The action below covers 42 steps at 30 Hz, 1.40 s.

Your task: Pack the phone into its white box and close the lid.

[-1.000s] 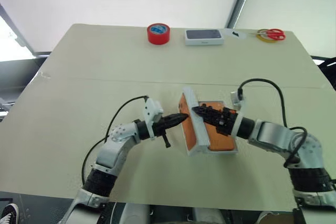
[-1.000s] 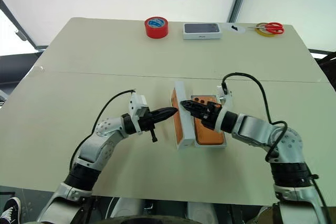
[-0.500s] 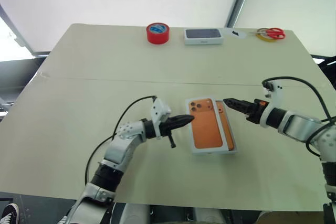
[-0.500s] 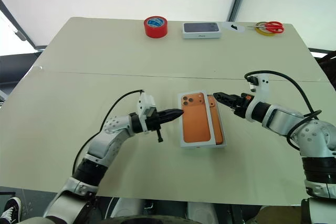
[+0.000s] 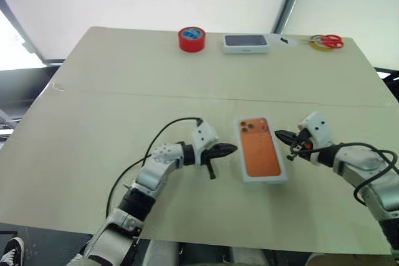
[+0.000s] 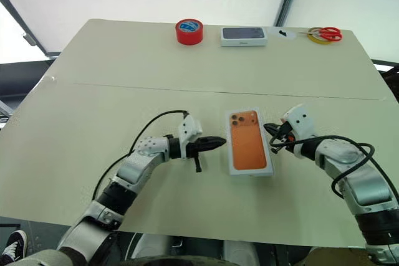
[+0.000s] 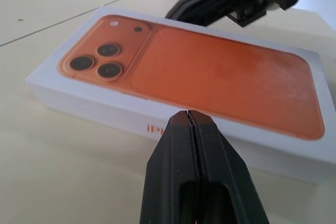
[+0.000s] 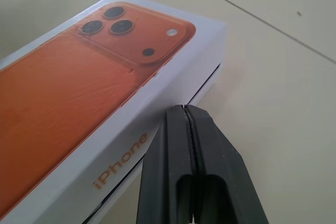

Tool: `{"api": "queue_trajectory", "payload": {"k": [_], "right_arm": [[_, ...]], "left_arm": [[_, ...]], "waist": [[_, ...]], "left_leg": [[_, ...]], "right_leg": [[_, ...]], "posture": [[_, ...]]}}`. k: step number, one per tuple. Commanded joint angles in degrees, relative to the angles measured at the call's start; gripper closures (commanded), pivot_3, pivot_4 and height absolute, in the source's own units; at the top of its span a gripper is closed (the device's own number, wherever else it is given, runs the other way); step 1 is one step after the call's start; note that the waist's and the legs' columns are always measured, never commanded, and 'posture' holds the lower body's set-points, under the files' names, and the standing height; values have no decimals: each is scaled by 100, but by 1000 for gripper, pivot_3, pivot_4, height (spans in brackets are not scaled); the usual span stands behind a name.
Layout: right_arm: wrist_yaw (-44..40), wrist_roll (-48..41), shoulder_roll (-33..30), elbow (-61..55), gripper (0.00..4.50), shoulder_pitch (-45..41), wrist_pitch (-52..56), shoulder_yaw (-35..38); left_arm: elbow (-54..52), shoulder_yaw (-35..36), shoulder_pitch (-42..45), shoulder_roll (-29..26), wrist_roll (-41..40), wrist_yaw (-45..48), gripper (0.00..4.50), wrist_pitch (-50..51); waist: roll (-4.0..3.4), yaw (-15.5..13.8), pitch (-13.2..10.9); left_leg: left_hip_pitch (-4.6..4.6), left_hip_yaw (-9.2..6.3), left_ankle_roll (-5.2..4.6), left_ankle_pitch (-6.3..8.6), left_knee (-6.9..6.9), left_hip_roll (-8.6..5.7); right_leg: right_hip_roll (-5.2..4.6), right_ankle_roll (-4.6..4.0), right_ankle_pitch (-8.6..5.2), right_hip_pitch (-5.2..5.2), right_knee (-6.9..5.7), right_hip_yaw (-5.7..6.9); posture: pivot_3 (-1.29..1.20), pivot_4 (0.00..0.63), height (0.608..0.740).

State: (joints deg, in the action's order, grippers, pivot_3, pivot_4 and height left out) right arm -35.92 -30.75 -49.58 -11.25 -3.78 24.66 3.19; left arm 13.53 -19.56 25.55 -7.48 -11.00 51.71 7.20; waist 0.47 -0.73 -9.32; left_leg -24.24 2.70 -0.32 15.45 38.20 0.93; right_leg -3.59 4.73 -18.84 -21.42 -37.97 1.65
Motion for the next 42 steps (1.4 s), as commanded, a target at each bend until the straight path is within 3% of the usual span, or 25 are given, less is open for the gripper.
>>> {"api": "queue_trajectory", "payload": {"k": [1, 12, 19, 25, 34, 42], "right_arm": [[-221, -125, -21, -641, 4466, 60, 264, 149], [-145, 778, 28, -138, 4466, -162, 219, 184], [-265, 998, 103, -120, 4466, -177, 77, 243], [-656, 1139, 77, 5, 4466, -198, -326, 242], [-1087, 1333, -30, 8, 4466, -152, -548, 212], [-1089, 1820, -135, 181, 4466, -36, -669, 212]], "left_arm": [[187, 84, 248, 161, 13, -36, 4500, -180], [320, 124, 425, 390, 1, -65, 4500, -154], [-511, 275, 142, -443, -144, 217, 4500, 468], [-576, -40, 61, -950, 33, 502, 4500, 684], [494, -214, 671, 99, 310, 178, 4500, 202], [320, -31, 719, 174, 236, 163, 4500, 193]], "waist": [[0, 6, 0], [0, -6, 0], [-3, 9, 2], [-3, -20, 1], [-4, -76, 3], [-4, -86, 2]], "left_leg": [[2, -1, 0, 0, -1, 0], [3, 0, 1, -1, 2, -5], [5, -1, 9, -5, -1, -1], [6, -1, 10, -6, 2, -6], [8, 0, 7, -4, 9, -12], [8, 1, 9, -5, 9, -9]], "right_leg": [[1, 0, 0, 2, 0, 0], [-4, 0, 0, 5, 2, 0], [-1, 0, 0, 3, 0, -1], [-5, 0, 0, 7, 0, 0], [-6, 1, 0, 13, -1, 1], [-5, 1, 0, 10, -4, 0]], "posture": [[0, 150, 740], [0, 150, 740], [0, 150, 740], [0, 150, 740], [0, 150, 740], [0, 150, 740]]}}
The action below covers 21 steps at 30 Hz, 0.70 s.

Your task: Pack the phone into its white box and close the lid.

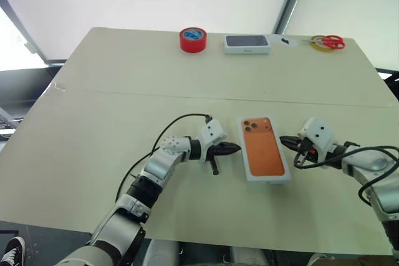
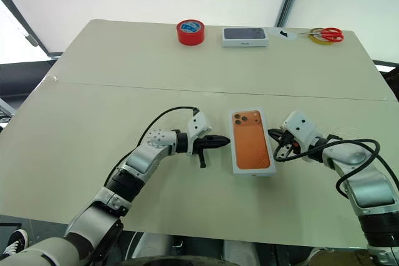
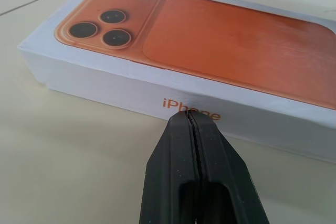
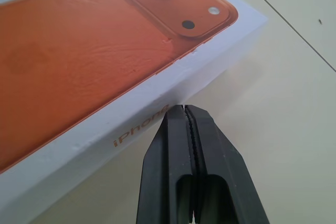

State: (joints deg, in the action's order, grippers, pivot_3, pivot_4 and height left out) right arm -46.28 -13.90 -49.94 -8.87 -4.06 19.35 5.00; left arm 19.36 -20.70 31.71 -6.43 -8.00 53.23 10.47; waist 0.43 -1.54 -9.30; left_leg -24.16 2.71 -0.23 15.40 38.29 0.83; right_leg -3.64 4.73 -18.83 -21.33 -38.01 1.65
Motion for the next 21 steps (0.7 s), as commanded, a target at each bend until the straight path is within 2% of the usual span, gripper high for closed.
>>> {"api": "queue_trajectory", "payload": {"k": [1, 5, 13, 18, 21], "right_arm": [[-65, 215, -112, -24, 4466, -4, -201, 19], [-29, 498, -100, 110, 4466, -85, -309, -35], [-75, 823, -104, 108, 4466, -236, -343, -208], [-291, -153, 164, 186, 4466, -573, 96, 487], [-469, -431, 176, 210, 4466, -716, 175, 641]], "left_arm": [[-239, 81, 91, 54, -57, 24, 4500, -115], [-113, -21, 27, -64, 120, 58, 4500, -306], [-114, 227, 71, 57, 24, -129, 4500, -305], [-251, 634, 289, 110, -305, -189, 4500, -185], [-33, 744, 524, 252, -270, -331, 4500, -456]], "waist": [[0, -8, 0], [0, -7, 0], [0, -18, 0], [1, -12, -1], [1, -53, -1]], "left_leg": [[0, 0, 1, -1, 0, 0], [0, 0, 9, -5, 0, 0], [0, 0, 15, -9, 2, 0], [0, 0, 22, -13, 2, 0], [0, -1, 23, -13, 3, 0]], "right_leg": [[0, 0, 0, 0, 0, 0], [1, 0, 0, 0, 0, 0], [1, 0, 0, 0, 0, 0], [1, 0, 0, 0, -1, 0], [1, 0, 0, 0, -4, 1]], "posture": [[0, 150, 740], [0, 150, 740], [0, 150, 740], [0, 150, 740], [0, 150, 740]]}}
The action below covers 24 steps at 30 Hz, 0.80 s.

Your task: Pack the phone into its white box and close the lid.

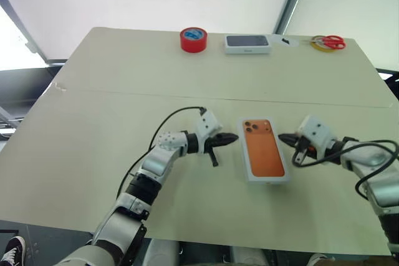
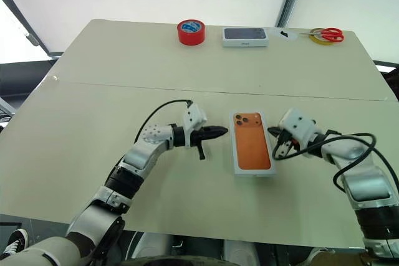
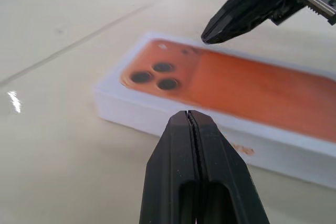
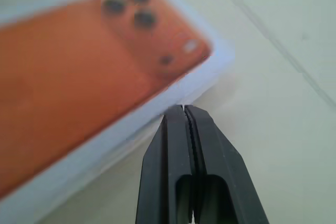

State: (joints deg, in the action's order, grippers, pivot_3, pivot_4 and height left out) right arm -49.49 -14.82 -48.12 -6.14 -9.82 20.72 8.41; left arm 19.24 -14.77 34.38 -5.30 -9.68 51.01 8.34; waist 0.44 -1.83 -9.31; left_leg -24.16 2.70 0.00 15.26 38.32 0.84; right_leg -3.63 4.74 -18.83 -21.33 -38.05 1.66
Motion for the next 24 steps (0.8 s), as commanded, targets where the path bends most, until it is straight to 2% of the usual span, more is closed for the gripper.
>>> {"api": "queue_trajectory", "payload": {"k": [1, 5, 7, 9, 12, 14, 17, 21, 24], "right_arm": [[-170, -376, 12, -72, 4466, -162, 6, 324], [-395, -262, -37, -304, 4466, 127, -34, -84], [-468, 186, -255, -360, 4466, 397, -158, -484], [-336, 825, -396, -286, 4466, 637, -730, -795], [-307, 690, -302, -474, 4466, 724, -501, -795], [-454, 193, -223, -616, 4466, 675, 35, -647], [-580, -553, -45, -794, 3579, 490, 544, -286], [-545, -1155, 169, -781, 1526, 159, 867, 122], [-586, -1206, 135, -632, 35, 46, 789, 244]], "left_arm": [[123, 143, 345, 195, -19, -180, 4500, -364], [1227, -344, 713, 437, 718, -474, 4500, -967], [1620, -521, 824, 442, 990, -507, 4500, -953], [1884, -530, 881, 448, 1069, -536, 4500, -882], [1880, -428, 811, 391, 976, -454, 4500, -747], [1559, -272, 677, 277, 577, 31, 4500, -260], [691, 32, 391, -32, 155, 305, 3569, 38], [-825, 631, -143, -649, -415, 274, 1506, 697], [-1835, 1167, -686, -1297, -707, 155, 20, 1082]], "waist": [[0, -36, 0], [0, -56, 1], [0, -39, 1], [-2, -33, 5], [11, -31, 8], [11, -14, 9], [11, 47, 9], [1, 143, 1], [-2, 154, 2]], "left_leg": [[1, 0, 0, 0, 0, 0], [2, 1, -1, 1, 1, -3], [1, 1, -13, 7, 1, -6], [1, 5, -16, 9, 1, -6], [55, 1, -26, 15, -1, -3], [83, 1, -34, 21, -7, -1], [81, -1, -31, 20, -11, 6], [71, -5, -13, 9, -18, 9], [69, -5, -13, 9, -20, 9]], "right_leg": [[0, 0, 0, 1, 0, 0], [0, 0, 0, 4, 3, 1], [3, 0, 0, 3, 3, 2], [4, 1, 0, -2, -1, 1], [4, 0, -1, 56, 5, 2], [3, 0, -2, 85, 15, 1], [3, -1, -3, 83, 17, 0], [0, -3, -3, 69, 16, 0], [-2, -3, -3, 65, 14, -1]], "posture": [[0, 150, 740], [0, 150, 740], [0, 150, 740], [0, 150, 740], [0, 150, 740], [0, 150, 740], [0, 150, 740], [0, 150, 740], [0, 150, 740]]}}
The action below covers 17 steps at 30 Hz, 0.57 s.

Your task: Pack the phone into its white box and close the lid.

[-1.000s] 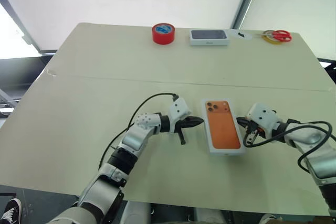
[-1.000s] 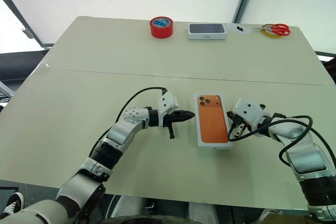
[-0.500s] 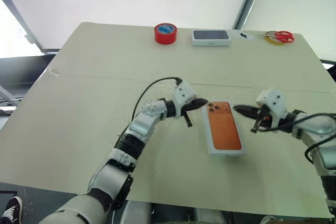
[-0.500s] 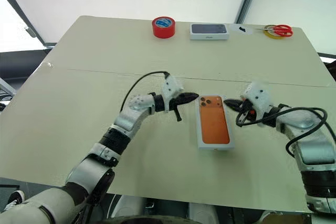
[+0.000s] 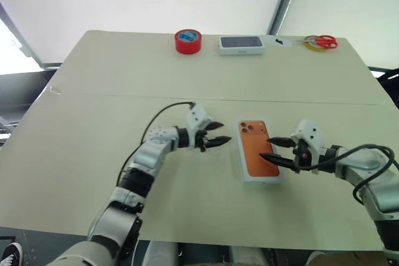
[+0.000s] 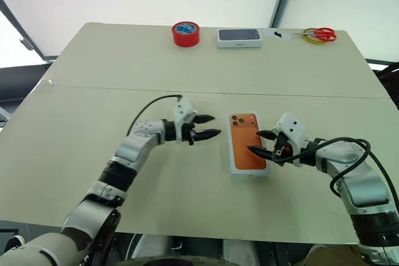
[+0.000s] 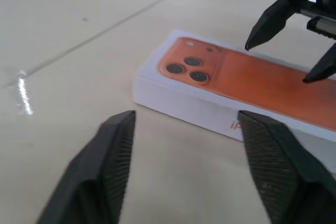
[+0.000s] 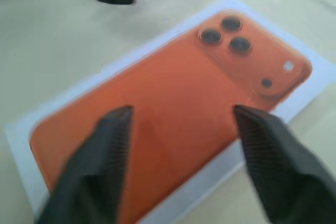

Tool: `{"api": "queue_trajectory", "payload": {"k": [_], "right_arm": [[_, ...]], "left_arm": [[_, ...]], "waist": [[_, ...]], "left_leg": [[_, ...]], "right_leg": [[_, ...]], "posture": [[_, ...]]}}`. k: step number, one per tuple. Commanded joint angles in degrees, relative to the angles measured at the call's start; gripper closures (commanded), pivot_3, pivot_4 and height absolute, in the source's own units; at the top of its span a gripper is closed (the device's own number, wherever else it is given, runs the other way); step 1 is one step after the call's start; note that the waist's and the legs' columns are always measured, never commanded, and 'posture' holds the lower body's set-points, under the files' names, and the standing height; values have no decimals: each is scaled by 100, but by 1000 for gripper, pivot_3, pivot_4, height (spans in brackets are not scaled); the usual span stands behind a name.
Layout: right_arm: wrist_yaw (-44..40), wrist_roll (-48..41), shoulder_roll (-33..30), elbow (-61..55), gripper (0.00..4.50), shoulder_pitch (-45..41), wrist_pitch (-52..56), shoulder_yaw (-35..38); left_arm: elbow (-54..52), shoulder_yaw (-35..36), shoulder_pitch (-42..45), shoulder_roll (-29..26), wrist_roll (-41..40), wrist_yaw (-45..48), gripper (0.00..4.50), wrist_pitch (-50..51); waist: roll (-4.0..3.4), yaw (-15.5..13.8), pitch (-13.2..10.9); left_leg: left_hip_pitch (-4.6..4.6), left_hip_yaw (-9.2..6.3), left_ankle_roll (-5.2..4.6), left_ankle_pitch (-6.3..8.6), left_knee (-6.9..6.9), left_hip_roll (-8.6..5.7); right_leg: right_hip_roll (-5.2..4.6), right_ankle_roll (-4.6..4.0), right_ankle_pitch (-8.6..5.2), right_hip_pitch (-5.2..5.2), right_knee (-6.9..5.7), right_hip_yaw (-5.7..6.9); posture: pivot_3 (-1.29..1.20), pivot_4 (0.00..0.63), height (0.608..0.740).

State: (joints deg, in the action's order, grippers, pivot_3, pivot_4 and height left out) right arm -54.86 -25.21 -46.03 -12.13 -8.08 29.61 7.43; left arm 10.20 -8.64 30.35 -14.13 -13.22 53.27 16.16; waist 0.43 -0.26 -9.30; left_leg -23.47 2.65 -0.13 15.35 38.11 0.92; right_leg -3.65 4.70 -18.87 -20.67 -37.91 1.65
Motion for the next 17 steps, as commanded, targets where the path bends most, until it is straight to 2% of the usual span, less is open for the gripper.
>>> {"api": "queue_trajectory", "payload": {"k": [1, 3, 5, 9, 17], "right_arm": [[-104, -157, -112, 7, 35, -124, -158, 376], [-301, -200, -206, 129, 35, -108, -237, 502], [-571, -209, -365, 277, 35, -9, -408, 646], [-1054, 76, -693, 755, 35, 283, -1208, 828], [-1530, 807, -1039, 2605, 35, 154, -2969, 768]], "left_arm": [[-1196, 716, -464, -624, -437, -109, 20, 463], [-1692, 1106, -847, -1007, -716, -171, 20, 822], [-2140, 1512, -1374, -1458, -773, -108, 20, 696], [-2406, 2152, -2292, -2125, -872, -51, 20, 675], [-2389, 2812, -3565, -2340, -1137, 88, 20, 258]], "waist": [[-1, -3, 1], [-2, -16, 1], [-2, -32, 0], [-2, -50, 0], [-4, -22, -1]], "left_leg": [[2, -1, 0, 0, -1, 0], [2, -1, -2, 2, -7, 0], [1, -1, -7, 5, -6, -2], [2, 0, -11, 8, -6, -6], [8, 1, -12, 10, -11, -5]], "right_leg": [[0, 0, 0, 1, 0, 0], [-1, 0, 0, 2, 4, 0], [-6, 0, 0, 3, 7, 0], [-16, -1, 0, 9, 15, 2], [-20, -4, -2, 11, 21, 1]], "posture": [[0, 150, 740], [0, 150, 740], [0, 150, 740], [0, 150, 740], [0, 150, 740]]}}
